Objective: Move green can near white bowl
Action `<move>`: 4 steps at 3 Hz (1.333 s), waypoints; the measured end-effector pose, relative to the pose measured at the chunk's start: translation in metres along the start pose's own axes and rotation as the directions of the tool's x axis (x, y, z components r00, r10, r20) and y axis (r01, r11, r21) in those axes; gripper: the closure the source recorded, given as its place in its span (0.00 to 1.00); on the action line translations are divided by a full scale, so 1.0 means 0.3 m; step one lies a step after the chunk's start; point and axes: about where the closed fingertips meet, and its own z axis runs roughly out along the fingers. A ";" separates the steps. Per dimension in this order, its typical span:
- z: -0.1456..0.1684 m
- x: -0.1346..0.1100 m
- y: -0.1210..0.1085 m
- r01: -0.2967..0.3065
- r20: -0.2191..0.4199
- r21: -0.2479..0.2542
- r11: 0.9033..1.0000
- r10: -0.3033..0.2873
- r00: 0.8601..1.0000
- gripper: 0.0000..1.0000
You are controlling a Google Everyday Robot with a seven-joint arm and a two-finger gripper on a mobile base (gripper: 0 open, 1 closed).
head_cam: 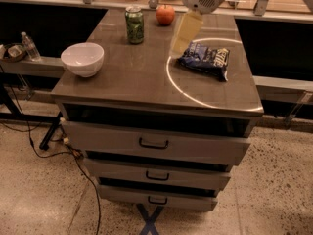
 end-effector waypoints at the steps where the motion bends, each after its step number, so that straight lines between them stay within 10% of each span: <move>1: -0.015 0.018 0.015 -0.004 -0.010 -0.003 1.000 0.004 1.000 0.00; 3: 0.085 -0.005 -0.074 -0.043 0.059 0.047 0.998 0.040 0.997 0.00; 4: 0.269 -0.029 -0.265 -0.113 0.151 0.126 0.986 0.094 0.984 0.00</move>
Offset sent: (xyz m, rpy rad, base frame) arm 0.0036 -0.0025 0.0027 0.0501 -0.0224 0.0066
